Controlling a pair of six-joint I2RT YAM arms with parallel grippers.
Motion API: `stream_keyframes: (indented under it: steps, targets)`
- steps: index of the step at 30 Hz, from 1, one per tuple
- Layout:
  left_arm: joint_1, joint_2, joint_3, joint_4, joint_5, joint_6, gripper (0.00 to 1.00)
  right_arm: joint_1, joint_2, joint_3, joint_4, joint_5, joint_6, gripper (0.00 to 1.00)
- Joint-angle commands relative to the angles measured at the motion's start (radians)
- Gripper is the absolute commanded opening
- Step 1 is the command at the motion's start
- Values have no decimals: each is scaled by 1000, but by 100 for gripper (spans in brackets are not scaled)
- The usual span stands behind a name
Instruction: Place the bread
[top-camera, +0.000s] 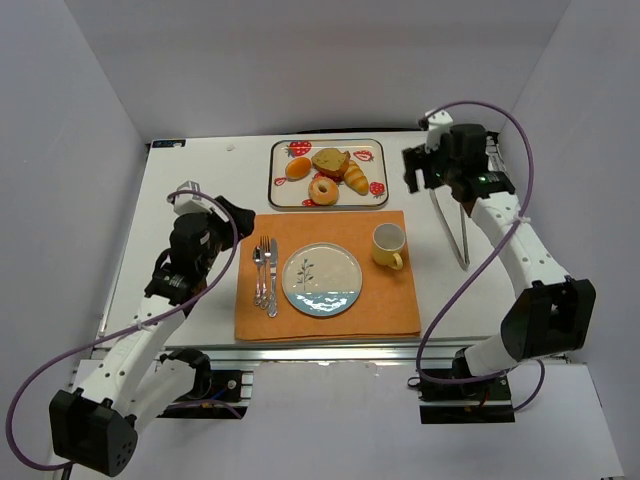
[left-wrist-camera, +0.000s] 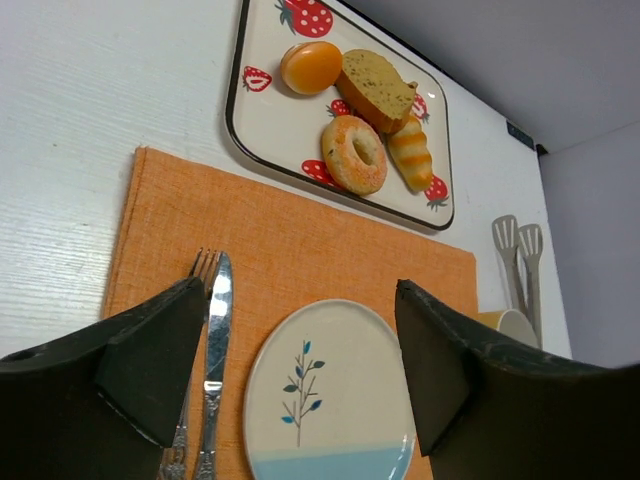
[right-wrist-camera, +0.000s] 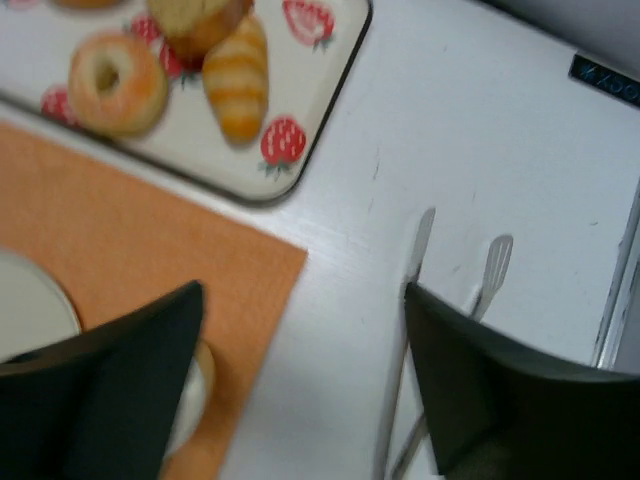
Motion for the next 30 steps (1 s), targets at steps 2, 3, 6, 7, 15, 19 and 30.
stream_keyframes:
  steps: [2,3,6,7,15,19,30]
  targets:
    - [-2,11,17,73,53,17,42,-195,-88,-104,-121,-319,-256,61]
    - [-2,16,17,77,55,17,0,-232,-81,-109,-146,-376,-258,40]
    - [-3,17,10,92,80,25,0,-410,-54,-145,-187,-576,-229,0]
    - [-2,17,10,84,80,28,0,-441,-48,-158,-196,-660,-241,0]
    - [-2,-2,-30,86,78,23,90,-490,-56,-393,-16,-411,-249,89]
    - [-2,1,-43,92,87,14,90,-473,-96,-507,202,-340,-251,89]
    - [-2,19,-41,95,84,10,91,-449,108,-463,250,-142,-202,89]
